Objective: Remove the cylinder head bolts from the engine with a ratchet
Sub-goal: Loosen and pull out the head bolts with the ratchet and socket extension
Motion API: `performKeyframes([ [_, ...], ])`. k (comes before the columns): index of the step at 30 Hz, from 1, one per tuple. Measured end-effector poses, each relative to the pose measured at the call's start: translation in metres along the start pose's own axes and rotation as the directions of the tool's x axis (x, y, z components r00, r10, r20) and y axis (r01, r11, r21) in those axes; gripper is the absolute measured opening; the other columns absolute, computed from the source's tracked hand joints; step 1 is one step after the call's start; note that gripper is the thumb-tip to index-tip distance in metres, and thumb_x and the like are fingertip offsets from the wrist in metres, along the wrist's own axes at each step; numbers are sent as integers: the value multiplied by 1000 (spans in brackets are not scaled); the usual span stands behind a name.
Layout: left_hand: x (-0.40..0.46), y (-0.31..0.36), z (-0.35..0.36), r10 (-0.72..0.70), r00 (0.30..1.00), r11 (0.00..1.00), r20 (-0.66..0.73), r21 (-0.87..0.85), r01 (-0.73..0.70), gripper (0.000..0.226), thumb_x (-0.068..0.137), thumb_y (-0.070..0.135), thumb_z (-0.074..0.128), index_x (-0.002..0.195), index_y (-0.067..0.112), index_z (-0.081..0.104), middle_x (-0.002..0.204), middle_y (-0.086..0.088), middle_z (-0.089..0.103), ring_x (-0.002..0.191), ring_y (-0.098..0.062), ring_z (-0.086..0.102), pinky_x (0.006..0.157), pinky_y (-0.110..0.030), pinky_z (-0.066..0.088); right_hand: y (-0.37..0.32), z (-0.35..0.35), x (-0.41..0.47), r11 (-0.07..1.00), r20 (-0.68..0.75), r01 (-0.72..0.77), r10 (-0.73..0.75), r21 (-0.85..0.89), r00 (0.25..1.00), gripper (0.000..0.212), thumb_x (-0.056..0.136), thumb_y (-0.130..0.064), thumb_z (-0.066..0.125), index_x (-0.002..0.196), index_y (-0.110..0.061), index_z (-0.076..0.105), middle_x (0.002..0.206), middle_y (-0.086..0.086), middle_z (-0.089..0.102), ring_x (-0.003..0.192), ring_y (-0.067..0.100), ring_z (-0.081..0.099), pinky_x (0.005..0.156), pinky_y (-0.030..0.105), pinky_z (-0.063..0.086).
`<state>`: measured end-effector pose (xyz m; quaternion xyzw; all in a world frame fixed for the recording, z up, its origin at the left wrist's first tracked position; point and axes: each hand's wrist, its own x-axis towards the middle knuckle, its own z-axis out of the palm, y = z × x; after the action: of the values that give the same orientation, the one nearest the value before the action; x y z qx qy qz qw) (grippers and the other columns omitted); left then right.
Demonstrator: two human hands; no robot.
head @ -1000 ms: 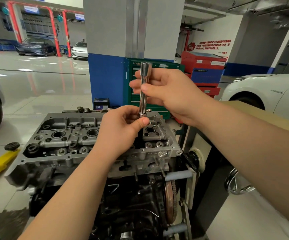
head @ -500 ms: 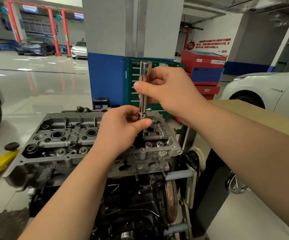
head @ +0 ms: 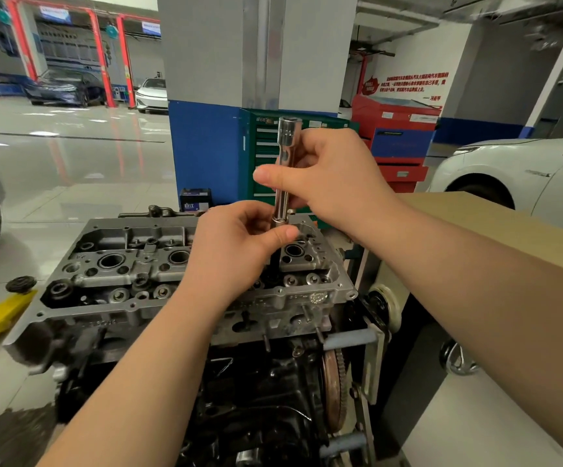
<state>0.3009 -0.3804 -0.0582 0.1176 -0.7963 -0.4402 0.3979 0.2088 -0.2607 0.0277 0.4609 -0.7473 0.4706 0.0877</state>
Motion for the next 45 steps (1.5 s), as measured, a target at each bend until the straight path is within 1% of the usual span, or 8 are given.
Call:
performKeyframes([
  [5, 6, -5, -10, -49, 986, 990, 157, -126, 69, 17, 86, 24, 85, 103, 24, 81, 88, 2, 80, 86, -14, 76, 82, -32, 59, -1, -13, 2, 931, 334, -155, 38, 332, 942, 22, 100, -6, 63, 120, -14, 66, 107, 5, 79, 102, 18, 76, 87, 39, 64],
  [10, 1, -2, -6, -84, 974, 975, 211, -186, 125, 21, 94, 26, 78, 115, 27, 78, 98, 5, 81, 96, -13, 76, 97, -45, 59, -7, -4, -1, 989, 66, -67, 59, 134, 996, 12, 91, -11, 77, 101, -8, 71, 82, 8, 77, 75, 19, 78, 67, 39, 66],
  [14, -2, 2, 8, -58, 998, 997, -34, 49, 59, 37, 71, 55, 89, 96, 30, 77, 83, 14, 75, 78, 1, 69, 70, -22, 52, -3, 6, -7, 998, -143, -29, 21, -57, 990, 26, 80, -37, 87, 84, -20, 68, 68, 0, 69, 67, 20, 73, 67, 48, 63],
  [22, 4, -3, -2, -42, 995, 998, 89, -52, 47, 12, 86, 34, 85, 95, 27, 81, 83, 8, 79, 82, -12, 74, 76, -27, 57, -2, -9, -3, 918, 275, -118, 10, 380, 961, 22, 101, -6, 63, 121, -16, 64, 109, 8, 78, 103, 18, 76, 90, 47, 63],
  [27, 2, 0, -12, -43, 953, 964, 299, -237, 118, 18, 98, 19, 72, 114, 27, 77, 103, 5, 81, 100, -16, 77, 101, -46, 57, -7, -6, 3, 997, 78, -31, 25, 76, 997, 20, 87, -16, 83, 99, -10, 68, 79, 9, 77, 74, 23, 78, 69, 49, 65],
  [32, -3, 8, 4, -22, 1000, 984, 11, 176, 20, 28, 76, 47, 89, 91, 37, 69, 82, 16, 72, 81, -1, 67, 74, -23, 51, -8, 4, -5, 998, -150, -12, 2, -63, 989, 27, 76, -37, 90, 82, -21, 69, 67, -1, 69, 65, 18, 72, 68, 48, 62],
  [39, 3, 1, -4, -100, 983, 990, 154, -80, 113, 23, 83, 27, 88, 105, 24, 81, 91, -1, 80, 91, -25, 75, 92, -43, 59, -7, -5, -10, 910, 188, -96, 20, 404, 982, 20, 104, -6, 57, 122, -12, 64, 110, 6, 77, 100, 21, 76, 86, 53, 63],
  [45, 2, 1, -10, -91, 940, 938, 328, -290, 192, 25, 93, 13, 76, 116, 22, 74, 106, 0, 80, 100, -16, 76, 91, -34, 57, -15, 3, -5, 1000, -93, 0, 2, 28, 996, 10, 86, -19, 81, 88, -16, 72, 73, 2, 74, 72, 20, 75, 72, 49, 63],
])
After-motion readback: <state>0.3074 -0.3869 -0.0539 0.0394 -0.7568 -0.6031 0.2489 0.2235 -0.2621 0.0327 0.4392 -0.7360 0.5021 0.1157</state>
